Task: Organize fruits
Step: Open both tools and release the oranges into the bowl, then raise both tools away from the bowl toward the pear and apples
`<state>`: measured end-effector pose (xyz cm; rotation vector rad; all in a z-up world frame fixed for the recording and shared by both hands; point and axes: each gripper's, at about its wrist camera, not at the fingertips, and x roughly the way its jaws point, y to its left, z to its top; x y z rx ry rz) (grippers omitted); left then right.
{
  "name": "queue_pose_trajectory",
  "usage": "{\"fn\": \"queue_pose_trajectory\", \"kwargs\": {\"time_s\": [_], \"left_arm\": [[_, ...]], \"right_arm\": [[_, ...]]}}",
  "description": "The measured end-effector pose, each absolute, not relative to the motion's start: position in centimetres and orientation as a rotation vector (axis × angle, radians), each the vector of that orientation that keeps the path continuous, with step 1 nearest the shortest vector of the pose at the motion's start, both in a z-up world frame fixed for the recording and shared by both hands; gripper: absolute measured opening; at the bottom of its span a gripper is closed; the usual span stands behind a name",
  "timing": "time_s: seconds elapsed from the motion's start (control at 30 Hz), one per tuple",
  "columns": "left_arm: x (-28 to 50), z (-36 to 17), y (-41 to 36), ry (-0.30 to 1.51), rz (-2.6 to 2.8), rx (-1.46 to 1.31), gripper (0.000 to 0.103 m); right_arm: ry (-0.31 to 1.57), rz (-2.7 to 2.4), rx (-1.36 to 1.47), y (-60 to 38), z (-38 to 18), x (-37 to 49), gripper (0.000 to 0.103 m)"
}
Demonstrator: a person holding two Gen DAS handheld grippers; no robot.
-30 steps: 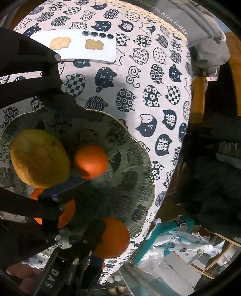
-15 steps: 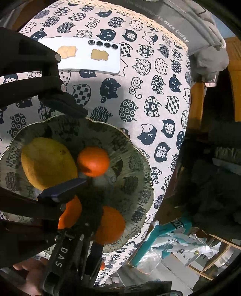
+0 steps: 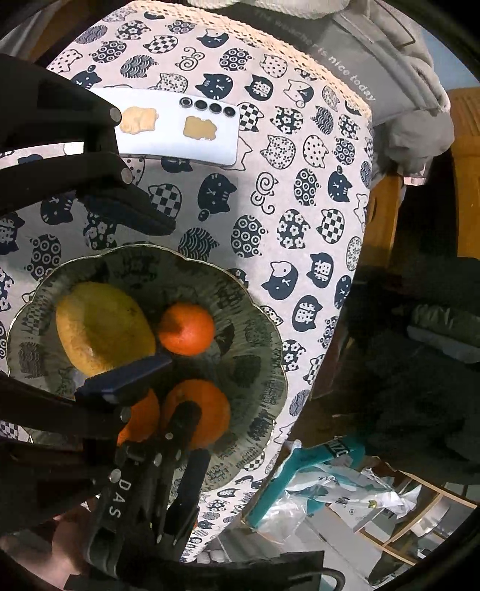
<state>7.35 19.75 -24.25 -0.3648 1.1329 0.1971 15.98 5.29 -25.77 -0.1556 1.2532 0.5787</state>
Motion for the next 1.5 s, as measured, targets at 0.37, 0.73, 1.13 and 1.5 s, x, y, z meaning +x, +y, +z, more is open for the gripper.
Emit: {"fn": "queue_pose_trajectory", "kwargs": {"time_s": [0.37, 0.73, 1.13, 1.5], "left_arm": [[6.6, -21.6, 19.3, 1.074, 0.192, -0.355, 0.069], [5.3, -17.5, 17.3, 0.992, 0.163, -0.32, 0.07], [2.6, -12.4, 14.8, 0.861, 0.178, -0.243, 0.081], [0.0, -8.1, 12.1, 0.744, 0.143, -0.199, 0.087]], "right_arm": [[1.136, 0.545, -0.19, 4.6, -21.6, 15.2, 0.073], [0.974, 0.491, -0.203, 1.6, -15.6, 13.7, 0.073], [0.838, 0.458, -0.184, -2.1, -10.1, 10.2, 0.073], [0.712, 0.46, -0.178, -5.0, -5.6, 6.7, 0.073]]}}
